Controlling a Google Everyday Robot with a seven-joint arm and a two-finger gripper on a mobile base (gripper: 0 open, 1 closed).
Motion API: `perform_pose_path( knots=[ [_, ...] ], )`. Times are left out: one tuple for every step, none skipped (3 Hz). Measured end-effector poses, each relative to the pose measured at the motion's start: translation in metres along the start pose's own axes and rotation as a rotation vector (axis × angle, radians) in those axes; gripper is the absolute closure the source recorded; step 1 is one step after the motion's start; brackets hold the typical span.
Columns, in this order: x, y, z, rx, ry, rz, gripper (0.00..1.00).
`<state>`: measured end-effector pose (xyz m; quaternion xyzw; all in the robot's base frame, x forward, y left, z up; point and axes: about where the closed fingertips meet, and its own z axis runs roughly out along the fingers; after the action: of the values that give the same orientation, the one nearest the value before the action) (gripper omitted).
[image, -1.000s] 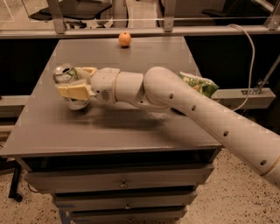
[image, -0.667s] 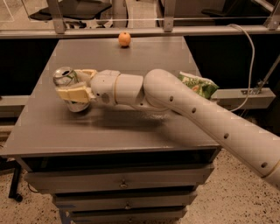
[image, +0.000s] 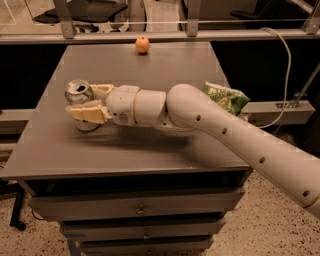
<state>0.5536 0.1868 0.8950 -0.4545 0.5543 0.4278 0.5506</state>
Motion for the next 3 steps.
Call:
perform_pose_path(
  knots=[
    [0.004,0.0,-0.006,0.001,0.012,-0.003,0.0],
    [0.008,-0.004,-0.016,0.0,0.042,-0.016,0.0],
    [0.004,-0.021,-0.034,-0.009,0.117,-0.066,0.0]
  ],
)
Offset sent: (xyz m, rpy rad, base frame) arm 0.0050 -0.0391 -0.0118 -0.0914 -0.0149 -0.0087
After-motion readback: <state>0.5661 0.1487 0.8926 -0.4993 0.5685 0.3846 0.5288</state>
